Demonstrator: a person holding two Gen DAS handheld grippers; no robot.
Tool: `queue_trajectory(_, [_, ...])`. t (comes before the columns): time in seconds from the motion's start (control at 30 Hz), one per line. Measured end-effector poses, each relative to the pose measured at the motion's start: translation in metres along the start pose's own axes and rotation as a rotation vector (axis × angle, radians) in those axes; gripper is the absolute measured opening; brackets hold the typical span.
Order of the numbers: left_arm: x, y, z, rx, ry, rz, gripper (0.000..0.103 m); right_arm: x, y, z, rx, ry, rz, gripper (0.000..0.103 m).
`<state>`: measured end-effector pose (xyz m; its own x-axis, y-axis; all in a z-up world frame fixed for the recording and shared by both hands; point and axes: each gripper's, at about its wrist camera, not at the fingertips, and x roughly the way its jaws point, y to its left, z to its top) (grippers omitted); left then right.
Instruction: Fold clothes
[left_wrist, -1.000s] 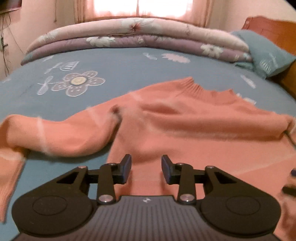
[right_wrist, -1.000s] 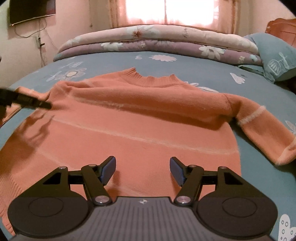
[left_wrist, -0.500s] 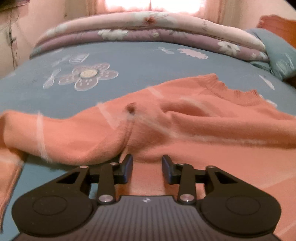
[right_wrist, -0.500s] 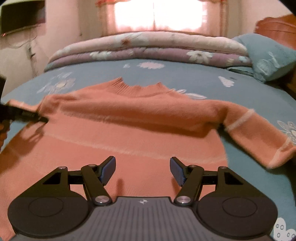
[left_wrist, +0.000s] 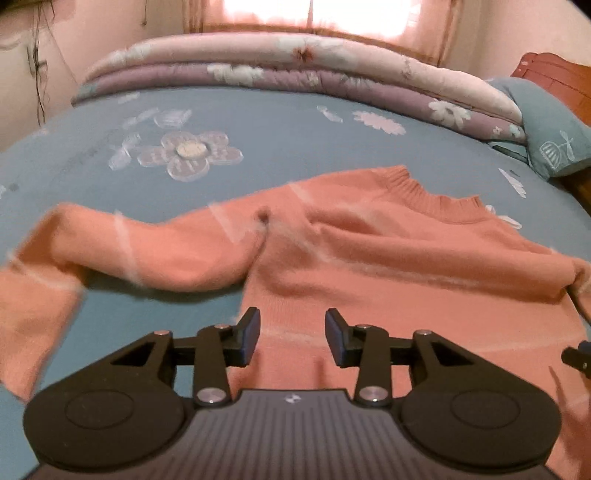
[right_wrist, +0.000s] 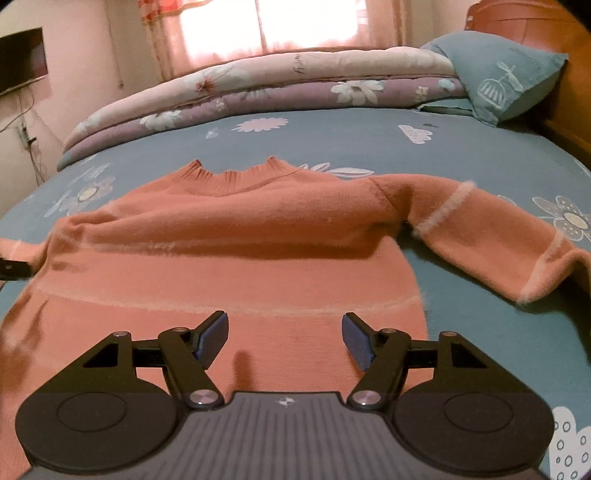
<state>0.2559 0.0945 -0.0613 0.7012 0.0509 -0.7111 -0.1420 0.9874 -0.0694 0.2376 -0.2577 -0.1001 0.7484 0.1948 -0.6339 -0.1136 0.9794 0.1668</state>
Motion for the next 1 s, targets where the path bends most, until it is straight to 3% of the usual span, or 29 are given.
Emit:
queue_trajectory(0.23, [-0.045,-0.014,0.003,0.063,-0.067,0.018,0.046,-0.019,0.000,0.002,0.009,-0.054,0.045,0.073])
queue_trajectory(0.37, [-0.032,-0.037,-0.011,0.079,-0.037,-0.042,0.046,-0.023,-0.016,-0.002,0.037,-0.051,0.043,0.073])
queue_trajectory(0.57, [-0.002,-0.054,-0.028,0.118,-0.006,-0.060,0.045,-0.024,-0.047,-0.006,0.198,-0.008,0.166,0.073])
queue_trajectory(0.67, [0.012,-0.053,-0.037,0.139,0.042,-0.051,0.046,-0.019,-0.049,-0.008,0.214,0.025,0.214,0.073])
queue_trajectory(0.77, [0.025,-0.045,-0.048,0.136,0.114,-0.016,0.047,-0.011,-0.046,-0.012,0.194,0.087,0.194,0.073])
queue_trajectory(1.0, [0.008,-0.038,-0.058,0.163,0.120,-0.032,0.054,-0.016,-0.038,-0.022,0.048,0.158,0.127,0.073])
